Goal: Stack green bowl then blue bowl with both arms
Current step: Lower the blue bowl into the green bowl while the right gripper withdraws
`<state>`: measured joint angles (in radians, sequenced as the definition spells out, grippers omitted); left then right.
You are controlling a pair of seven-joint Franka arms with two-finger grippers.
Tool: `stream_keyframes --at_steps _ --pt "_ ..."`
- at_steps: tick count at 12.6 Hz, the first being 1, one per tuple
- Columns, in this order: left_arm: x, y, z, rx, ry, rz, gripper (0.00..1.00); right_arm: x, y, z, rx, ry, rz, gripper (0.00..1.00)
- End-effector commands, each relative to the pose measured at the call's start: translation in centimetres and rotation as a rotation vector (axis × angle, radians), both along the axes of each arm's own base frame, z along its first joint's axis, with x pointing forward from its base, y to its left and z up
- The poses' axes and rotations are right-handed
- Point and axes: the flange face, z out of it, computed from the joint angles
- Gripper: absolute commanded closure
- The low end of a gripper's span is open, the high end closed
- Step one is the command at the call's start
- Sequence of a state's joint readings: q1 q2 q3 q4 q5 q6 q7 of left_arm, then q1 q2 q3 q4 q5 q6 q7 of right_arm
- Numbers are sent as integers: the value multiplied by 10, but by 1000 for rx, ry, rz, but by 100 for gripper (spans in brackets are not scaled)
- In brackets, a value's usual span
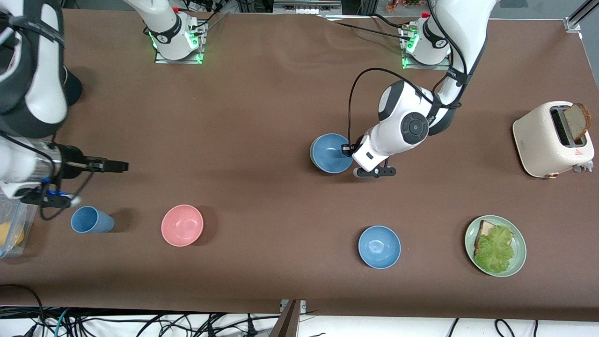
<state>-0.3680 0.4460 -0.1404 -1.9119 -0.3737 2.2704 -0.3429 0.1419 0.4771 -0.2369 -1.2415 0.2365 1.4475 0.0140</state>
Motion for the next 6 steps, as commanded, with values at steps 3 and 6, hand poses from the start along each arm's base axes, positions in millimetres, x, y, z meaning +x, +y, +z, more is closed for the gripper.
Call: stream_keyframes --at_steps 3,6 --pt "-13 -11 1 4 84 -6 100 -35 -39 56 -80 -39 82 0" --pt "-15 -13 -1 6 88 -12 100 -46 -52 96 -145 -124 78 0"
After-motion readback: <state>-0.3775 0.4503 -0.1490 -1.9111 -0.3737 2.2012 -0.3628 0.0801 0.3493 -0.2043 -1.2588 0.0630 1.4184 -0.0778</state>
